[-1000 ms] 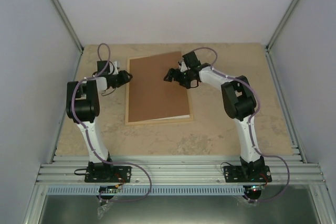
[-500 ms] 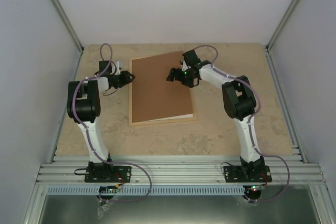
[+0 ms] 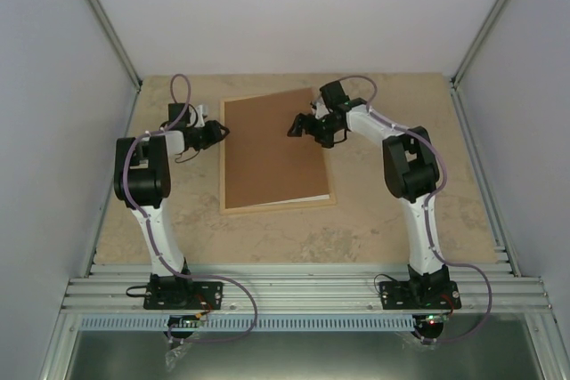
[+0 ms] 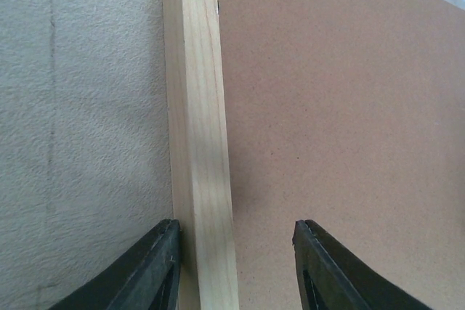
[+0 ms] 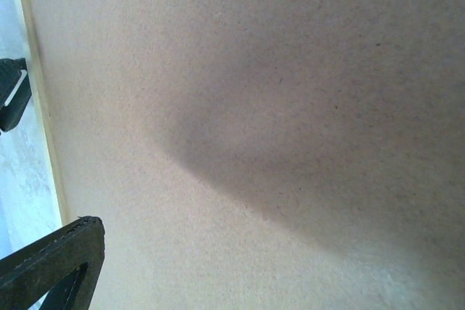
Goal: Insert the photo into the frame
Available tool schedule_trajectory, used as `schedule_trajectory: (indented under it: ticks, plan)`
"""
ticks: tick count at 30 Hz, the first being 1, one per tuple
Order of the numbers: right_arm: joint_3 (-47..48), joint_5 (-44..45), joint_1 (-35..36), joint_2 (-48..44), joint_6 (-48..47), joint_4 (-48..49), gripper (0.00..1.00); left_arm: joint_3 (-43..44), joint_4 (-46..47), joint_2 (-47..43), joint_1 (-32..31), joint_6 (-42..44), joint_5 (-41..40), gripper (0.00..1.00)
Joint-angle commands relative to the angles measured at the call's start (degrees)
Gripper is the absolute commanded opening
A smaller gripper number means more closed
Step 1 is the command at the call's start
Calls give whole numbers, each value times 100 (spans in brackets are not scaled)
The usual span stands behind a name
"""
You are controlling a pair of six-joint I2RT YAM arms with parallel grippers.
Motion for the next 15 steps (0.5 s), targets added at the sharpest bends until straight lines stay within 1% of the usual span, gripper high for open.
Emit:
schedule_trajectory:
  ticks: [1,9,15]
  plan:
    - [201,-216,-119,-277,-150,-365,98,-246,-760,323,-135,-69,67,46]
    - [53,-63,-329,-496,-376,-652,98,-245,-765,323,-131,-74,62,45]
    - [-130,-97,-331,-515,-398,-621,97,-224,-779,349,-136,-77,70,45]
